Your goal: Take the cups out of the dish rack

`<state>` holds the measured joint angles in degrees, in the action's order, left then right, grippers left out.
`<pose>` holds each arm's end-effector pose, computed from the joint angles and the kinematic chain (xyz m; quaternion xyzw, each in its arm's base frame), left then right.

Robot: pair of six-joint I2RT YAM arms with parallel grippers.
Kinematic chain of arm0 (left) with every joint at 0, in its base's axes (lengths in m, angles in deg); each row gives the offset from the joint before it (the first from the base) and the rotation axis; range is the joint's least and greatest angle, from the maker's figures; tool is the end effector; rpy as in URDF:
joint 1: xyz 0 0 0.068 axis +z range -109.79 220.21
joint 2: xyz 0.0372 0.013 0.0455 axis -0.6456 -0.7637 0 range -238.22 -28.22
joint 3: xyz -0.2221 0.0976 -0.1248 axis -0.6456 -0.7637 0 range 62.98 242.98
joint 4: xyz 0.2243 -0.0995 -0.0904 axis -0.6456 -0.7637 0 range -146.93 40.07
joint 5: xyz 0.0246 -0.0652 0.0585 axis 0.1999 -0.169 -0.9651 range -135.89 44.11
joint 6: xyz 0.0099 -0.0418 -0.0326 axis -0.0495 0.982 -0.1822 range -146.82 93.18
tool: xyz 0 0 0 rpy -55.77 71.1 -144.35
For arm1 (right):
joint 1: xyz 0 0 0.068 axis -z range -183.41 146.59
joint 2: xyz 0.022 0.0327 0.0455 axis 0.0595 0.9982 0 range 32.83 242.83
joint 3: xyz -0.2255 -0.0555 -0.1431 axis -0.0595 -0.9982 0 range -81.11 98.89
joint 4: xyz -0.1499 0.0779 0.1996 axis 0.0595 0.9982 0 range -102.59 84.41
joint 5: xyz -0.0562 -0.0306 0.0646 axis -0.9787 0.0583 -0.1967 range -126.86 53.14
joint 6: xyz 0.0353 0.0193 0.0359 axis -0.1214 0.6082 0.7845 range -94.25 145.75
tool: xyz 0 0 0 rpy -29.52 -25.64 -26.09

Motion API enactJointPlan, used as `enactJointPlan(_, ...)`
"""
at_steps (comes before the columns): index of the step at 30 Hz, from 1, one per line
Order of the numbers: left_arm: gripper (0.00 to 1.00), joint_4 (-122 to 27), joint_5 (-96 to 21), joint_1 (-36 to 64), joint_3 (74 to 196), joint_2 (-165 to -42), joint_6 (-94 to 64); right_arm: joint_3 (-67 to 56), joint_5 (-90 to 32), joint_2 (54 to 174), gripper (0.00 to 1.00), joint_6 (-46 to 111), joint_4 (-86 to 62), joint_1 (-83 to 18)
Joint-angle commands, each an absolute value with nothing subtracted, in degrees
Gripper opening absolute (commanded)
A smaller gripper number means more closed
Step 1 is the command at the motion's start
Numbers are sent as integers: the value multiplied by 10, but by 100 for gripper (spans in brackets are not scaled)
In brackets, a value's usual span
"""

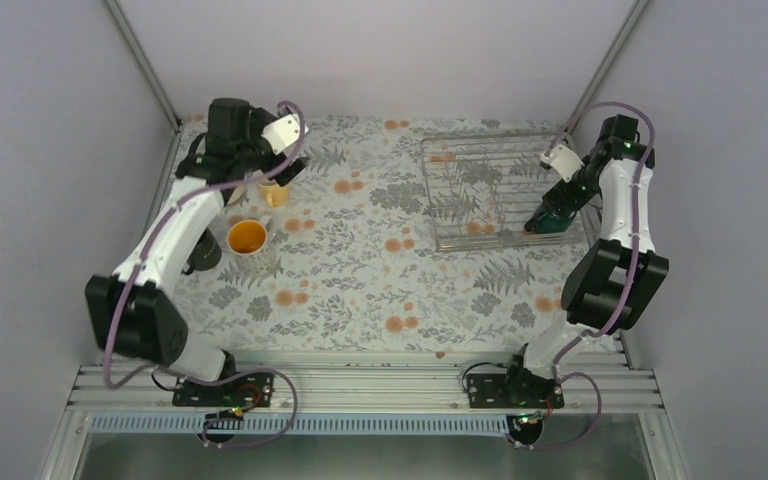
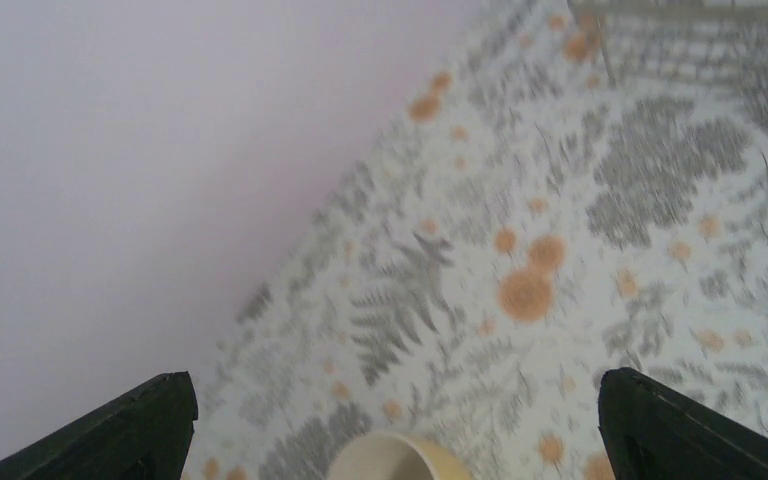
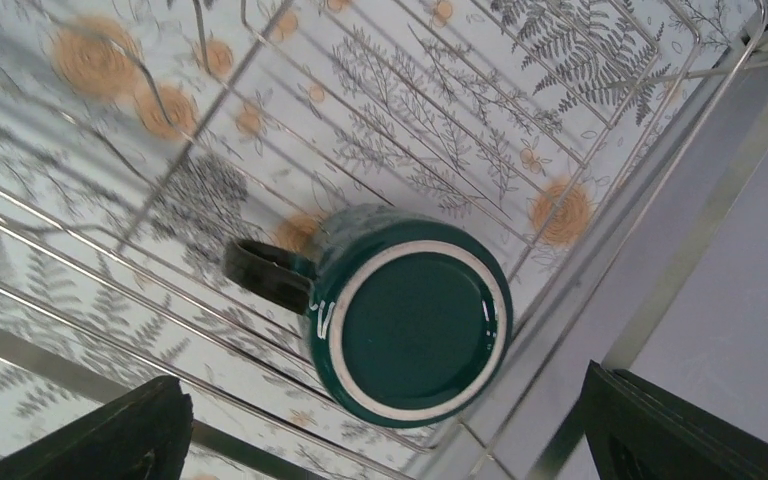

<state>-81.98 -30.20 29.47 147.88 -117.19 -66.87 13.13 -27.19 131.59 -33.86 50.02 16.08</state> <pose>0.3436 -0.0749 0.3561 0.4346 0.7713 -0.0042 0.4650 0.3335 -0.1116 0.3143 -0.3507 0.9117 -0.0621 0.2049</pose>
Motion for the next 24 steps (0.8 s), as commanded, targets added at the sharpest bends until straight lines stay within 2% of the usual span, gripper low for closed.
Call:
enactJointPlan(1, 100, -499, -320, 282, 1361, -1075, -623, 136, -348, 1342, 98, -426, 486, 140)
enactJointPlan(5, 100, -475, -373, 272, 1350, -1075, -597, 171, -351, 1378, 86, -484, 512, 132)
enactJointPlan(12, 100, -424, -401, 266, 1292, -1059, -607, 72, -392, 1350, 83, -611, 420, 117)
enactJointPlan(17, 100, -411, -409, 265, 1276, -1057, -615, 69, -399, 1374, 75, -637, 409, 109)
enactJointPlan(24, 100, -410, -414, 265, 1277, -1070, -620, 61, -402, 1394, 73, -654, 390, 92)
